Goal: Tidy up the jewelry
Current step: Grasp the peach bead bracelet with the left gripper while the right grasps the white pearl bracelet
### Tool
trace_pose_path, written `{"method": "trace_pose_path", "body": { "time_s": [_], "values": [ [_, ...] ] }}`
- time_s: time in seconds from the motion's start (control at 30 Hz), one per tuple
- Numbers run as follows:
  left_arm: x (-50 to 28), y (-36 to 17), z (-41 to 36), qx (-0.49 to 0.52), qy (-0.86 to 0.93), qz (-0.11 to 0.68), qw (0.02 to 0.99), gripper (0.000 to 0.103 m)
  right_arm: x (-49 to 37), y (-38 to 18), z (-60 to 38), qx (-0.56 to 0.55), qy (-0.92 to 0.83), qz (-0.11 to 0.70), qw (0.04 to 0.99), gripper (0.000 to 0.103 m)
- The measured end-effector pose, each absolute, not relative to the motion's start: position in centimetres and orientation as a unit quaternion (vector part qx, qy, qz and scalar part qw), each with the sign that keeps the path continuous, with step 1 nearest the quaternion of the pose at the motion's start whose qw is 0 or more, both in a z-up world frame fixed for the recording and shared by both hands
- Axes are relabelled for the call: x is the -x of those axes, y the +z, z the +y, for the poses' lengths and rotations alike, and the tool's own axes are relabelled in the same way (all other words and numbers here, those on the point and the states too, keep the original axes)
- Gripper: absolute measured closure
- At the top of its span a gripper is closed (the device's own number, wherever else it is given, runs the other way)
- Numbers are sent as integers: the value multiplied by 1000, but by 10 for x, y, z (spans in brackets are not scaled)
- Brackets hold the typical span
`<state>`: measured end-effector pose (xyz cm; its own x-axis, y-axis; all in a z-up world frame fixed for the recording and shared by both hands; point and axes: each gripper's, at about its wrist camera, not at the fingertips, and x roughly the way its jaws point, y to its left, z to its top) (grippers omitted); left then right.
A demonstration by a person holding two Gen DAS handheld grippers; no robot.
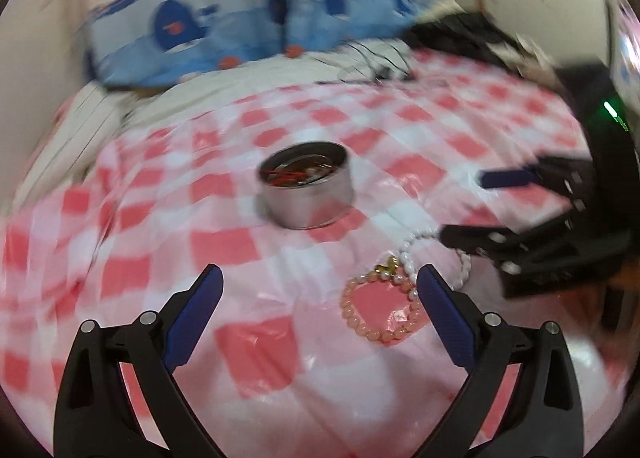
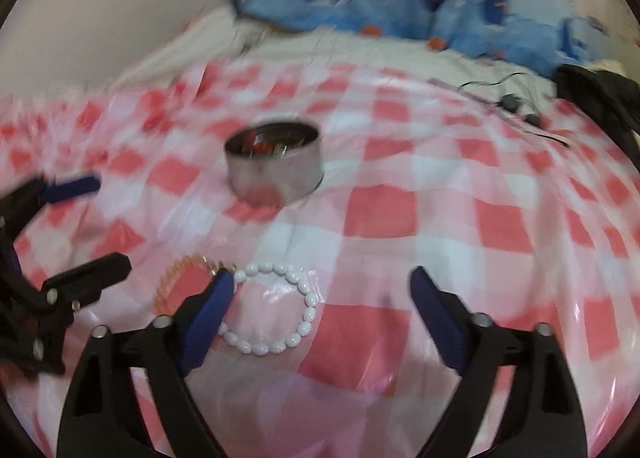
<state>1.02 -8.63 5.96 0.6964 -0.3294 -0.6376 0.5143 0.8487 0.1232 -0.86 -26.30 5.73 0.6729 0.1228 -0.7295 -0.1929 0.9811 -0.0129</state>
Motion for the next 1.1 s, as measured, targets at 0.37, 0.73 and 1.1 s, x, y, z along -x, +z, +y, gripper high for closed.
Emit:
{"method": "trace_pose_path", "body": {
  "time_s": [0.37,0.73,1.1],
  "values": [
    [-42,18,-110,-223,-232,392,862,74,-16,29,-271,79,79,460,881,86],
    [-49,21,-101,-175,-248,400,865,65,-17,31,-276,42,93,467,878,86],
    [-53,44,-86,-92,-269,380,880,96,-15,45,-289,-51,147,446,881,95]
  ]
}}
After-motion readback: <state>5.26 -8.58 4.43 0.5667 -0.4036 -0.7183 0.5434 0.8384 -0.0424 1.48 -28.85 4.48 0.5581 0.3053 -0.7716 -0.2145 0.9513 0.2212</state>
